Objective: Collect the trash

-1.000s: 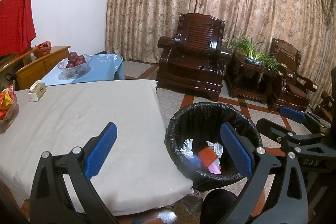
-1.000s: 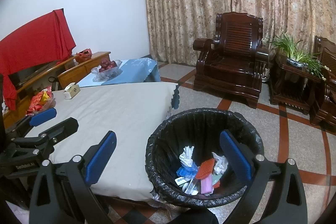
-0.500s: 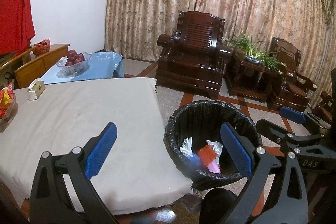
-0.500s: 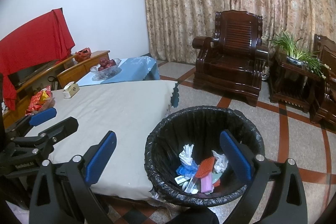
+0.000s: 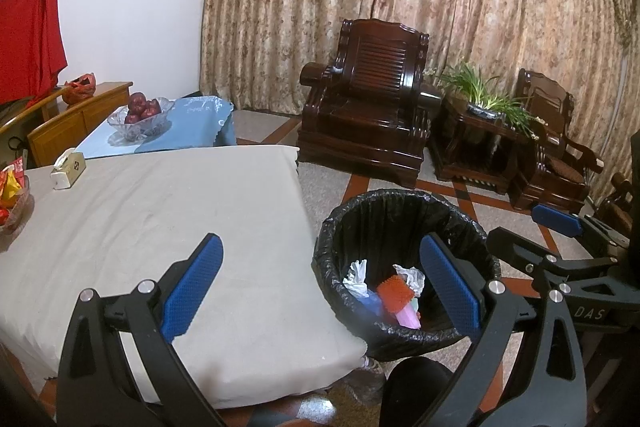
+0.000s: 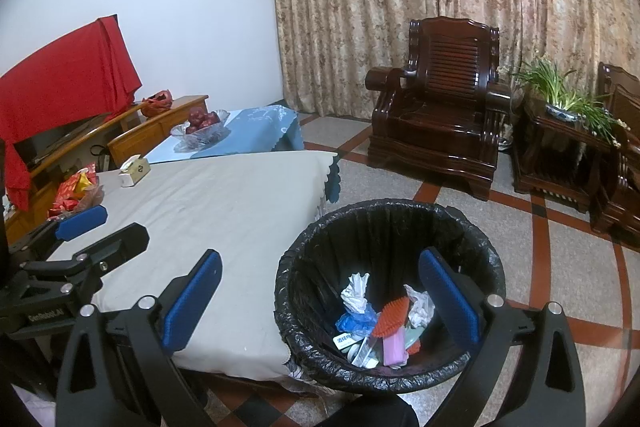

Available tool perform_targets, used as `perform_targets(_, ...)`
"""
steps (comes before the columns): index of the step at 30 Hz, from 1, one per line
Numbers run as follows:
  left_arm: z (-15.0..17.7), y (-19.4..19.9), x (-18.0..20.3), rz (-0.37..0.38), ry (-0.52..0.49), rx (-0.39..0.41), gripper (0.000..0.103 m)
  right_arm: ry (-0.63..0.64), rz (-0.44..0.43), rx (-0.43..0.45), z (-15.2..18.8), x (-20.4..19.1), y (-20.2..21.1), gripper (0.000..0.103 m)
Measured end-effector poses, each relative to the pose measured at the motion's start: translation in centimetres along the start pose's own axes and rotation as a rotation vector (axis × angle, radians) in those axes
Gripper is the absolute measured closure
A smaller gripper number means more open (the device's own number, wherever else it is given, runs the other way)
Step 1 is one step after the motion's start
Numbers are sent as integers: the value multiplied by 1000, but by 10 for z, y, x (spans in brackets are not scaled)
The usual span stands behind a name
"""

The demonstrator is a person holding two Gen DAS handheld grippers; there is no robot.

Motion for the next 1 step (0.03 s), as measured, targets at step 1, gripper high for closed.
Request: perform_targets(1,1,0,0,0,0,0,7,0,0,0,-2,-1,-1,6)
Point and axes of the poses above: each gripper's, at about its wrist camera, not at the fingertips, and y roughly against the way its jaws point, x to its right, z to its underside, the point moved 1 cm from there along -y, roughly the way its jaws point, and after that the axes turned 7 degrees about -y, right-handed, at the moved point
